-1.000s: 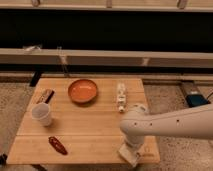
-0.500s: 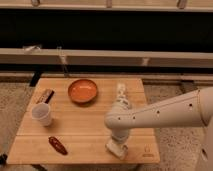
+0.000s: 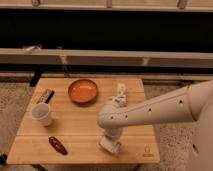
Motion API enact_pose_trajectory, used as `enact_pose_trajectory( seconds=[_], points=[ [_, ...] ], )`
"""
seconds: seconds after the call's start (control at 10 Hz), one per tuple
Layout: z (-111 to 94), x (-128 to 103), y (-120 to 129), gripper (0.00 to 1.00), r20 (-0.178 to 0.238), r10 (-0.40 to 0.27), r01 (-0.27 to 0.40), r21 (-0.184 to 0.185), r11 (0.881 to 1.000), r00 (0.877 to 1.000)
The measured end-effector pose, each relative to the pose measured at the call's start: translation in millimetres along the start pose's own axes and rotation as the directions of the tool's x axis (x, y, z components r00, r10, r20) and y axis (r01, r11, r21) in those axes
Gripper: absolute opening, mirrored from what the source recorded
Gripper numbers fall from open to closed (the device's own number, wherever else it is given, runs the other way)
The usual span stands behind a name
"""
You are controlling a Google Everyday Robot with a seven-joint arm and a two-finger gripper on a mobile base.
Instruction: Wipe the white sponge on the table
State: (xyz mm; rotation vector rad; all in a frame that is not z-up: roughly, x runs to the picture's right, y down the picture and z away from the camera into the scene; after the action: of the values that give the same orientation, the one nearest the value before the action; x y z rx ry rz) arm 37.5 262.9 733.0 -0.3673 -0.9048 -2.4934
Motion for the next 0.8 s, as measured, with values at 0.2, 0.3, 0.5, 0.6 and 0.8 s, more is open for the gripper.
enact_pose_trajectory(
  seconds=[0.2, 0.3, 0.5, 0.6, 0.8],
  points=[
    [0.6, 20.0, -4.8, 0.00, -0.006, -0.054, 0.054, -0.014, 0.998, 0.999],
    [1.0, 28.0, -6.5, 0.00, -0.008, -0.076, 0.076, -0.020, 0.997, 0.997],
    [0.8, 45.6, -9.8, 0.00, -0.013, -0.117, 0.117, -0.033, 0.993, 0.993],
    [-0.2, 55.1, -11.2, 0.00, -0.017, -0.143, 0.142, -0.044, 0.989, 0.990],
    [-2.2, 64.2, -11.2, 0.00, -0.020, -0.169, 0.168, -0.061, 0.984, 0.985]
  ],
)
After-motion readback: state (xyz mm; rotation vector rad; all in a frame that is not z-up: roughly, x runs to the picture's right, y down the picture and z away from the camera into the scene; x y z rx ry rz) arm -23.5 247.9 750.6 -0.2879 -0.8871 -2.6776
